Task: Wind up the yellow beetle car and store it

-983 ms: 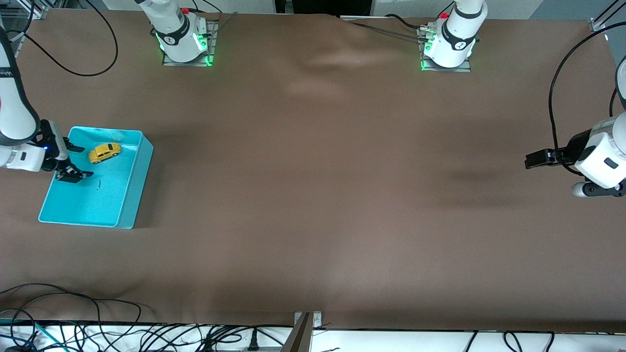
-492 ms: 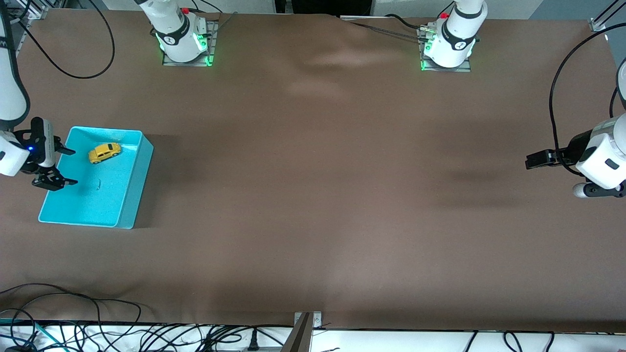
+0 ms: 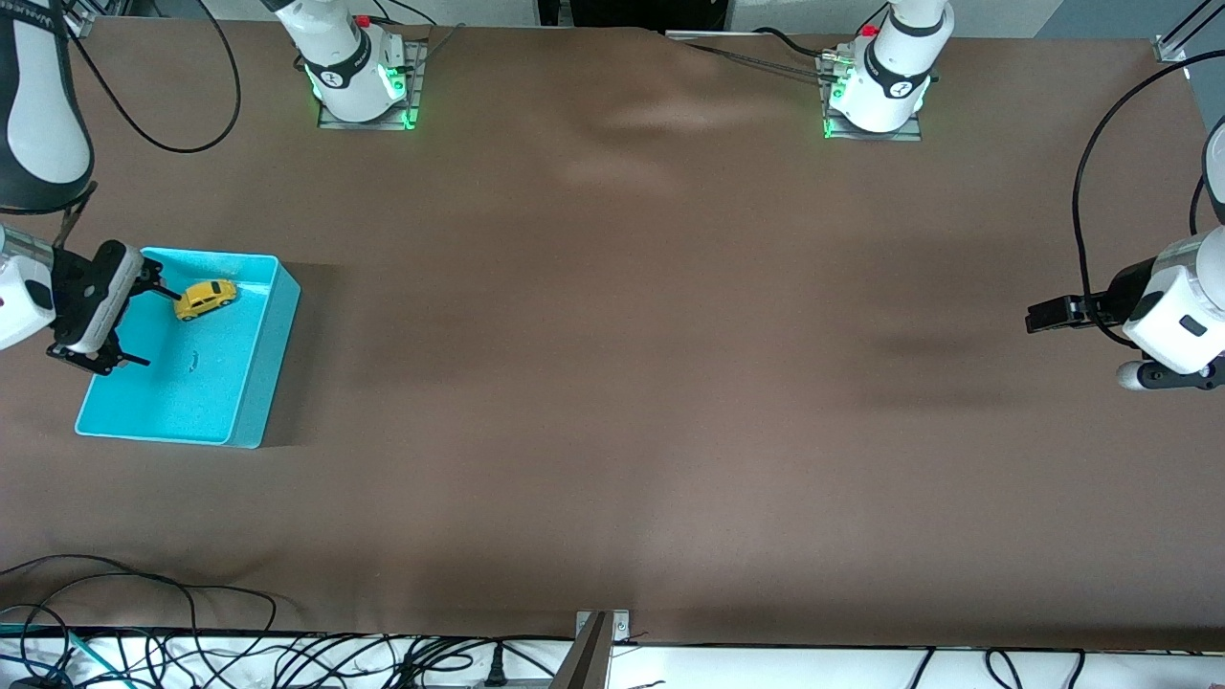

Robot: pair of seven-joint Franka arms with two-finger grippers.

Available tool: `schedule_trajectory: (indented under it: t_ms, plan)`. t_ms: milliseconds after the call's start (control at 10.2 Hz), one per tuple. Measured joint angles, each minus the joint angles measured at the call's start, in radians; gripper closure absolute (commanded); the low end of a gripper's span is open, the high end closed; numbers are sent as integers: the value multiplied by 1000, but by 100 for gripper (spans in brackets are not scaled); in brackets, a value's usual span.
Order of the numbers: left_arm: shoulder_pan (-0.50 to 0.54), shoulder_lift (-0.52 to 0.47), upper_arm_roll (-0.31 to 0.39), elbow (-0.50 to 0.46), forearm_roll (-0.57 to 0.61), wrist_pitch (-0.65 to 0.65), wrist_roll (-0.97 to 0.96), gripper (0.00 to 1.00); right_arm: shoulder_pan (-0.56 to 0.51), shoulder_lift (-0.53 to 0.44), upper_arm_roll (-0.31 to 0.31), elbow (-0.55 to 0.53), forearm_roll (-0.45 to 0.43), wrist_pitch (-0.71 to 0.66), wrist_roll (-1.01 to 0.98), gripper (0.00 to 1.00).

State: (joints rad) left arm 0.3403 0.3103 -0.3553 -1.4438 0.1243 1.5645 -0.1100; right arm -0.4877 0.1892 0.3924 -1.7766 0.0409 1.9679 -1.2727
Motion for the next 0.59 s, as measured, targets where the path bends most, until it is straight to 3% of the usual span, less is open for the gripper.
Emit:
schedule_trajectory:
  t_ms: [197,295,590]
  plan:
    - [0,0,0,0,0,0,0,0,91,-60,-29,8,0,-33,352,0]
    - [0,1,0,0,0,0,0,0,173,-89,-79,18,0,-59,523,0]
    - [1,1,1,0,-50,0,0,0,431,-112,-301,89,-1,-121,947,0]
